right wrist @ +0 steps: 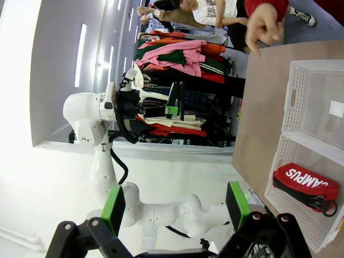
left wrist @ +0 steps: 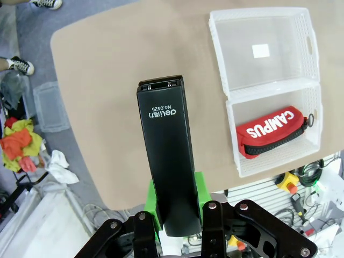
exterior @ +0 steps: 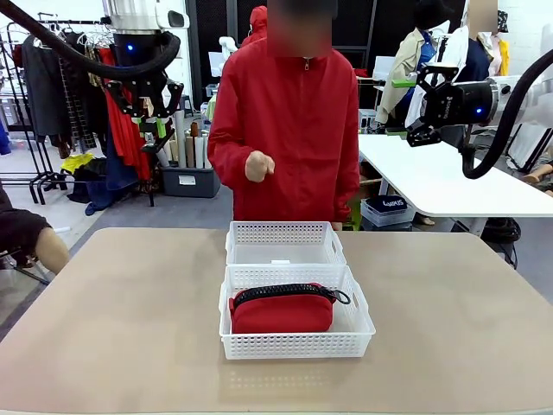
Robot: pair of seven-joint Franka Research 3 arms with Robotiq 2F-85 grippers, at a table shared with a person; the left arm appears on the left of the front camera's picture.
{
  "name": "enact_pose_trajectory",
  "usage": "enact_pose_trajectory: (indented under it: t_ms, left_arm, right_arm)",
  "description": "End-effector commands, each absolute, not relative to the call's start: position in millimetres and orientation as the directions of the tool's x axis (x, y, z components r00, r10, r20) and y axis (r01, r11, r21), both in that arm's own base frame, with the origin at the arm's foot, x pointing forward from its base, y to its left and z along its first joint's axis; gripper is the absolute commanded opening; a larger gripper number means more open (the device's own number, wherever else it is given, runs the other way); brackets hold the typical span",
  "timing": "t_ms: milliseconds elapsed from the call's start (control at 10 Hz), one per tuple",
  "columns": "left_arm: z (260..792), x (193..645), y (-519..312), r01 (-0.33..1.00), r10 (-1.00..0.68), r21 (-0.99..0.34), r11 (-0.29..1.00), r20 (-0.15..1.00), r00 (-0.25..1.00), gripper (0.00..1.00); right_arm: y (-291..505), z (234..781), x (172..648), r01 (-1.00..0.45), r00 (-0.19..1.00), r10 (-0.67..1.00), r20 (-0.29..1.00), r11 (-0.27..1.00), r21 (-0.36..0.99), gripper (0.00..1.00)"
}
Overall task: Distribute items into two baskets.
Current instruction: Place the picked Stapler into the Organizing basket as instructed by the person.
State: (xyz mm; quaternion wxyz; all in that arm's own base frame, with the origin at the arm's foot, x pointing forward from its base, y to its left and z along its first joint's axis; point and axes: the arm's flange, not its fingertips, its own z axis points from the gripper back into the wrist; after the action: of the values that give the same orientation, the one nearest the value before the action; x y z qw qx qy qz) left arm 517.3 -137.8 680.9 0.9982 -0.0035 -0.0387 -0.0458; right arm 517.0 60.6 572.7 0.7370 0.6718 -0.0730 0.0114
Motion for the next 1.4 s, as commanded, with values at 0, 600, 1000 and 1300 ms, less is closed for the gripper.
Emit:
enact_pose_trajectory:
  t_ms: [0,600,1000,1300]
  left_arm:
    - [684.6,514.8,-136.3,0.081,-0.081,-0.004,0.997,0.081,0.993,0.00]
    - [684.6,514.8,-136.3,0.081,-0.081,-0.004,0.997,0.081,0.993,0.00]
    - [684.6,514.8,-136.3,0.081,-0.081,-0.004,0.997,0.081,0.993,0.00]
    - [680.9,517.3,-137.8,0.092,-0.091,-0.004,0.996,0.078,0.993,0.00]
  right_arm:
    - [61.5,574.5,517.5,-0.117,0.988,-0.089,0.126,0.100,0.988,1.00]
    - [61.5,574.5,517.5,-0.117,0.988,-0.089,0.126,0.100,0.988,1.00]
    - [61.5,574.5,517.5,-0.117,0.988,-0.089,0.126,0.100,0.988,1.00]
    - [61.5,574.5,517.5,-0.117,0.988,-0.089,0.126,0.100,0.988,1.00]
